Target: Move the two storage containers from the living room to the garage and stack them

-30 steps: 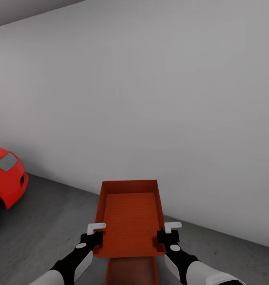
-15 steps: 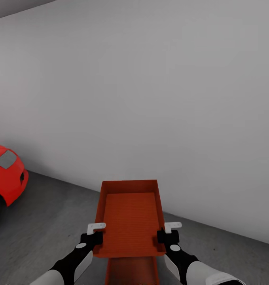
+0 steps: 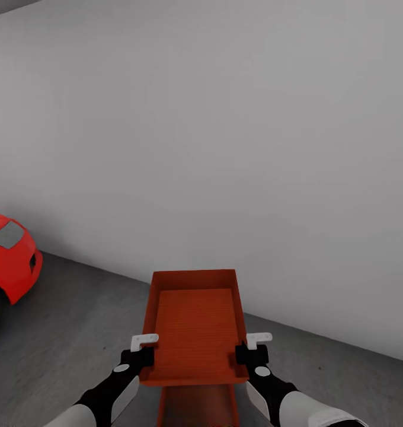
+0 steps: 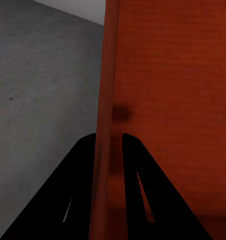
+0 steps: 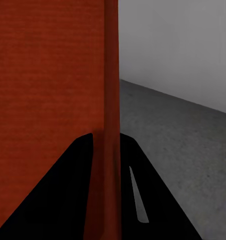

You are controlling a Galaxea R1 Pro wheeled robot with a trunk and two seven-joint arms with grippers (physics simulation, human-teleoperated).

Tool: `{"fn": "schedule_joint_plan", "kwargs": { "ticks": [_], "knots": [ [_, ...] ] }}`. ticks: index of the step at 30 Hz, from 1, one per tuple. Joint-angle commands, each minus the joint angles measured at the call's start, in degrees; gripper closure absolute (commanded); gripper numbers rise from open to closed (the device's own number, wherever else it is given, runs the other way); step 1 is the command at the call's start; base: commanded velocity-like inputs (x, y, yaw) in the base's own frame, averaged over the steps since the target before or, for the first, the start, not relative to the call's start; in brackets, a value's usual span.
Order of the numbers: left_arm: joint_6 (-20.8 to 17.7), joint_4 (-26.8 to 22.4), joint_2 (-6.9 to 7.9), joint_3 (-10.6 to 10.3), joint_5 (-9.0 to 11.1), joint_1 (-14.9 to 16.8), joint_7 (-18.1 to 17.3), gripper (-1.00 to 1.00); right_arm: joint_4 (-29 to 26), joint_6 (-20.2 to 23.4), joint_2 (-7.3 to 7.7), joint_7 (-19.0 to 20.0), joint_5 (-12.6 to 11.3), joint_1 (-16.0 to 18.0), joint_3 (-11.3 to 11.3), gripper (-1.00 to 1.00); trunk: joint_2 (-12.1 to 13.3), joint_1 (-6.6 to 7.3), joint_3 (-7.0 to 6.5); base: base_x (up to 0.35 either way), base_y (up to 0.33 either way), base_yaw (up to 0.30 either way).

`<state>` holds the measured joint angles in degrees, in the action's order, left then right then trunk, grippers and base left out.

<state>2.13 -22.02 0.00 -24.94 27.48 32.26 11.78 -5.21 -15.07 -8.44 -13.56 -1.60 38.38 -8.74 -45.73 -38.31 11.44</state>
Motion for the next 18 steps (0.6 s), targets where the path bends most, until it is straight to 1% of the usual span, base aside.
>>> {"fn": "schedule_joint_plan", "kwargs": {
  "ticks": [1,18],
  "knots": [
    [0.2,-0.4,-0.17,0.9,-0.5,0.1,2.5,1.00,0.2,-0.4,0.00,-0.9,-1.2,0.0,2.3,1.00,-0.1,-0.01,0.18,0.000,0.000,0.000],
    [0.2,-0.4,-0.26,0.8,-0.5,0.1,2.5,1.00,0.2,-0.4,0.07,-0.9,-1.2,0.0,2.3,1.00,-0.1,-0.01,1.72,0.000,0.000,0.000]
  ]
}}
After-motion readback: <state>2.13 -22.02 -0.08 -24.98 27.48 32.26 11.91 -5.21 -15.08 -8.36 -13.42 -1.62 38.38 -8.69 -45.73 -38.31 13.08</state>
